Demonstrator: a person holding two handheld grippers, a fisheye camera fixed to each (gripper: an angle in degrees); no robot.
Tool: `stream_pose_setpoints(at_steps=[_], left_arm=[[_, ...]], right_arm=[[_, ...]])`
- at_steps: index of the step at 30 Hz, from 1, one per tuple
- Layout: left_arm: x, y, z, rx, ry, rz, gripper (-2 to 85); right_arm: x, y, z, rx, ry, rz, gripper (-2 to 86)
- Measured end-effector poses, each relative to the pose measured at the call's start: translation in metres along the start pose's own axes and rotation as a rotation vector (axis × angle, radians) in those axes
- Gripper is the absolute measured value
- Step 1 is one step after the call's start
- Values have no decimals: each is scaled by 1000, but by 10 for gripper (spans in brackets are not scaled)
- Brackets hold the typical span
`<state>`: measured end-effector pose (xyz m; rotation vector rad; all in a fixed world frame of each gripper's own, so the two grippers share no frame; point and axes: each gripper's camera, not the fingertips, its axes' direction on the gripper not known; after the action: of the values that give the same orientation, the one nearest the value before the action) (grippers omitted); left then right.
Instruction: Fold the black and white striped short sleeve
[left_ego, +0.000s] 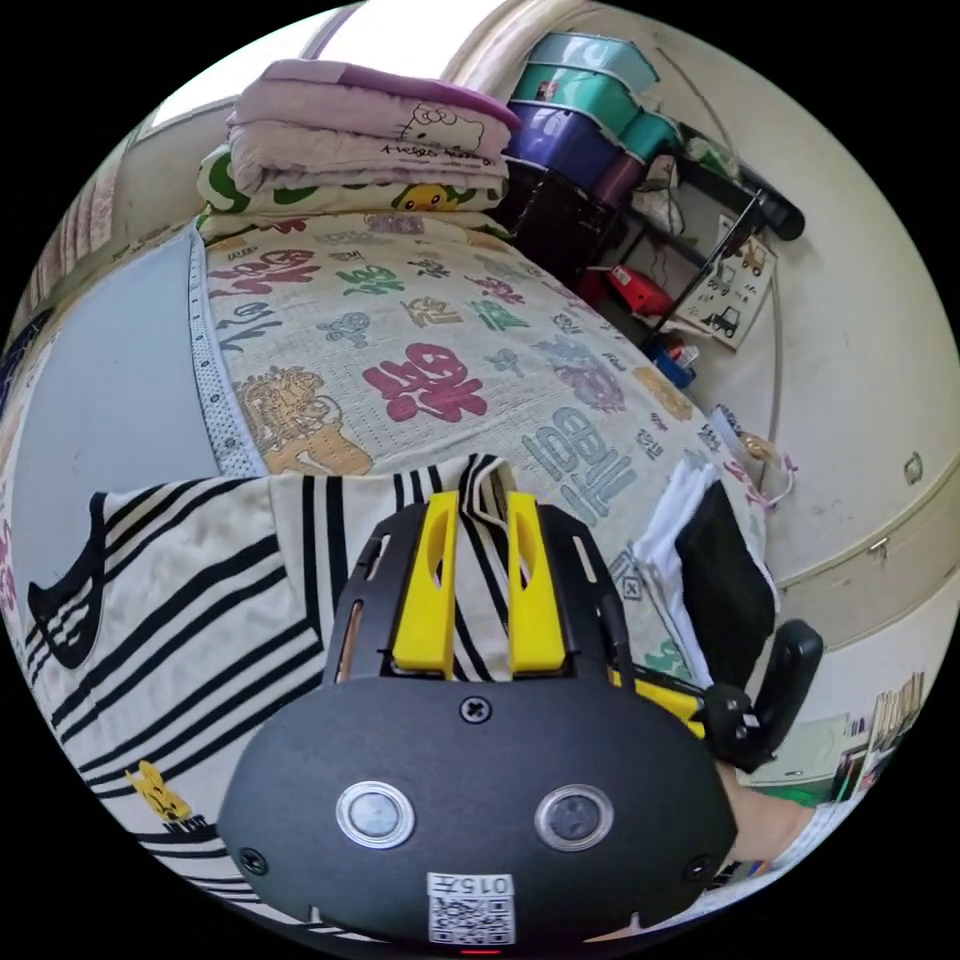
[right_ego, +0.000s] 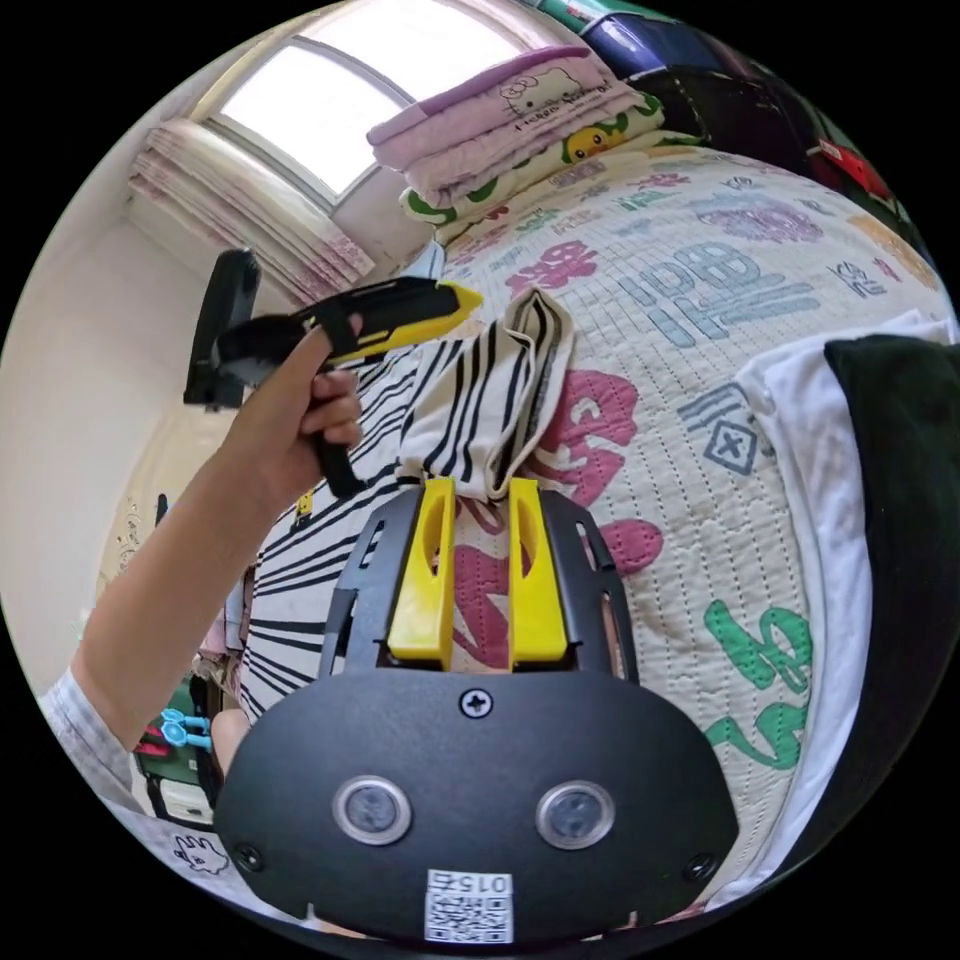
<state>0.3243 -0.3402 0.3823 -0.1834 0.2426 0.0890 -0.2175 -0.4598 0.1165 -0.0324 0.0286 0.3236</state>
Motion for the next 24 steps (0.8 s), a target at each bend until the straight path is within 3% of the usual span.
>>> stream_pose_setpoints(at_steps=[4,8,11,19,24], left_arm=[[-5,-19,36,-3,62,-65,89],[4,-34,54,-14,-76,-6,39],[5,-32,51,-7,-77,56,4],[-56,37,-78,206,-133,51,-6],[-144,137,-177,233,-205,-31,-6]], right_arm=[[17,-1,-5,1,-16,45,31],[18,0,-12,10,59,-5,10],[24,3,-24,24,75,-18,5],[0,18,-57,55,39,-176,3],[-56,49,-61,-2,-25,-527,5]])
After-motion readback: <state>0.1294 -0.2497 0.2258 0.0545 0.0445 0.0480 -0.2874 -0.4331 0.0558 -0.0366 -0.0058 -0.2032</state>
